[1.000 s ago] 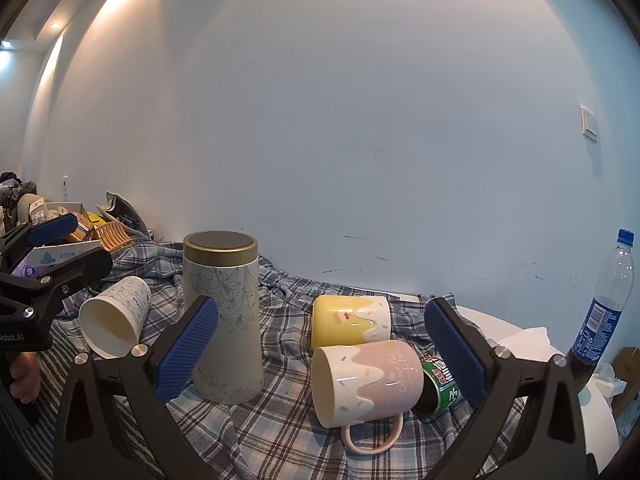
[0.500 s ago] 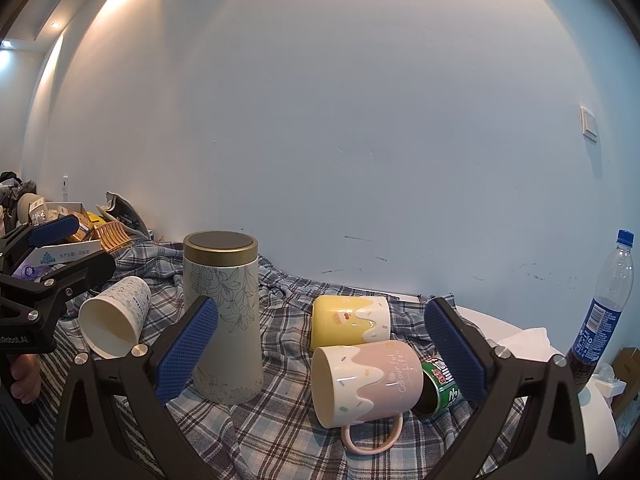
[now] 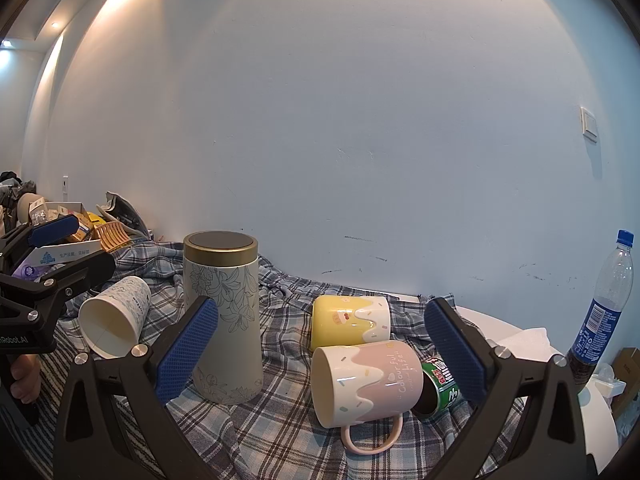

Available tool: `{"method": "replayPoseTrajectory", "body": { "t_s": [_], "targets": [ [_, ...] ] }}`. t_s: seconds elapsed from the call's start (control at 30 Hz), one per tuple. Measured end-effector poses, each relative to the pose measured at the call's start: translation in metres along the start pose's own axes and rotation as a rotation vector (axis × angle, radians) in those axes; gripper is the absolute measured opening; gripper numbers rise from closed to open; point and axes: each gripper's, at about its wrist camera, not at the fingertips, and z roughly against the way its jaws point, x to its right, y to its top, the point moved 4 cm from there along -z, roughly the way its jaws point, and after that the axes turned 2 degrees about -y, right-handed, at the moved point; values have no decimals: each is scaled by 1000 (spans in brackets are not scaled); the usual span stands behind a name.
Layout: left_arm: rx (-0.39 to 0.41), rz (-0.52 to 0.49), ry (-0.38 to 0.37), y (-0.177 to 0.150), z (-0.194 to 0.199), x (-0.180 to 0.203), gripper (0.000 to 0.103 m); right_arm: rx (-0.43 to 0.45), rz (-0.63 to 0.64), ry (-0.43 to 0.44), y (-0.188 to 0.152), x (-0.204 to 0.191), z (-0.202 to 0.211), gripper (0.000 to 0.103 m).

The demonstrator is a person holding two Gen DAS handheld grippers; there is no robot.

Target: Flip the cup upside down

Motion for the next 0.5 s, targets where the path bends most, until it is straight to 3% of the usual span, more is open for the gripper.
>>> {"method": "replayPoseTrajectory", "body": {
  "t_s": [0.5],
  "targets": [
    [0,0,0,0,0,-1,103,0,0,0,0,0,0,103]
  ]
}}
